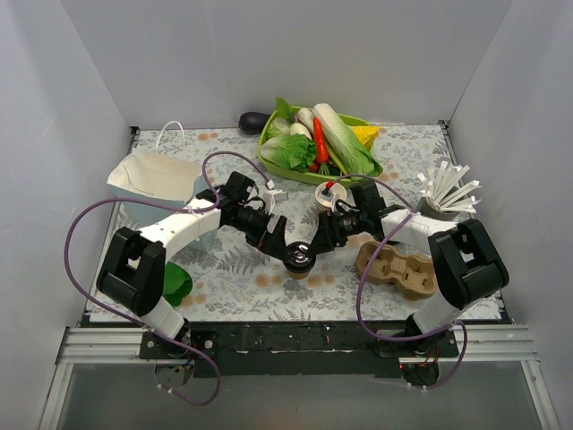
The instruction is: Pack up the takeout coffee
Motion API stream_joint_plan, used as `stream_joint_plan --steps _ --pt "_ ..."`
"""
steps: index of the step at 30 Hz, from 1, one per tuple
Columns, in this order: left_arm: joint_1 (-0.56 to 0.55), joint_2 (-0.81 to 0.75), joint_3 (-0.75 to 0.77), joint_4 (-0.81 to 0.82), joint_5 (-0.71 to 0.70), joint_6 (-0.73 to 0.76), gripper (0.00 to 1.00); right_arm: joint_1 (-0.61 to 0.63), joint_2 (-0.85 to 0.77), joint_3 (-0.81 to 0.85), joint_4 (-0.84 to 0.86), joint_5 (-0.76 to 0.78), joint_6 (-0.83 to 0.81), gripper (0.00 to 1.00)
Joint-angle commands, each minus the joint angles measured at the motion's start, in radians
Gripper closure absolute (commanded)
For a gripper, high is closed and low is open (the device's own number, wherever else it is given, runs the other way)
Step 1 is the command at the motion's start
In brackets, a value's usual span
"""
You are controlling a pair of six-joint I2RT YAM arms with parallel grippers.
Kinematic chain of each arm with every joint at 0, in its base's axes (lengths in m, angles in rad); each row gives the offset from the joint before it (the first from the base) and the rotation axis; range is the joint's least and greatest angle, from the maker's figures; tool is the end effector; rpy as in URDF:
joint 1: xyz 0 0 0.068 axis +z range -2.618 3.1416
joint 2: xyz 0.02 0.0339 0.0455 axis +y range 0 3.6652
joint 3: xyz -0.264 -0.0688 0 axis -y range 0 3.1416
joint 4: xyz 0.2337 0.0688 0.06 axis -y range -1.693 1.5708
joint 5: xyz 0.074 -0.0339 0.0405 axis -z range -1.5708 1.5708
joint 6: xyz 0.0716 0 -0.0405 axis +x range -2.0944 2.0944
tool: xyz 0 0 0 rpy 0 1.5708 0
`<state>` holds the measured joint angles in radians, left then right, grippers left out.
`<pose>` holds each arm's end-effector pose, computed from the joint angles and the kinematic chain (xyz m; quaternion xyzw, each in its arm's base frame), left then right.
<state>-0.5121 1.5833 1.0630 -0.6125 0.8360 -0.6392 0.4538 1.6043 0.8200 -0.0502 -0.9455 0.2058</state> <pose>0.2422 -0.1971 0.2029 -0.0314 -0.8959 0.4405 0.0492 0.2572 0.1900 0.1689 -0.2654 0.8040 0.5057 0.1656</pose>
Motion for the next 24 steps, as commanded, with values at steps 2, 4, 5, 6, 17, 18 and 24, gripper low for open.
stream_joint_plan --steps 2,4,5,6,17,18,24 --pt "0.004 0.021 -0.023 -0.098 -0.026 0.055 0.05 0.0 -0.018 -0.015 0.015 0.013 -0.019 0.32" --pt "0.004 0.032 -0.021 -0.079 -0.026 0.049 0.07 0.0 -0.015 -0.013 0.001 0.02 -0.035 0.31" --pt "0.004 0.038 -0.023 -0.067 -0.025 0.038 0.07 0.0 -0.017 -0.015 -0.011 0.024 -0.04 0.3" --pt "0.006 0.044 -0.023 -0.046 -0.023 0.032 0.08 0.0 -0.018 -0.022 -0.017 0.022 -0.045 0.28" --pt "0.007 0.168 0.078 -0.001 -0.06 0.033 0.09 0.002 -0.038 -0.03 -0.12 0.008 -0.152 0.17" --pt "0.007 0.176 0.095 -0.003 -0.069 0.035 0.09 0.002 -0.04 -0.03 -0.12 0.002 -0.158 0.17" --pt "0.02 0.231 0.158 -0.052 -0.097 0.085 0.09 0.0 -0.038 -0.016 -0.119 -0.084 -0.184 0.09"
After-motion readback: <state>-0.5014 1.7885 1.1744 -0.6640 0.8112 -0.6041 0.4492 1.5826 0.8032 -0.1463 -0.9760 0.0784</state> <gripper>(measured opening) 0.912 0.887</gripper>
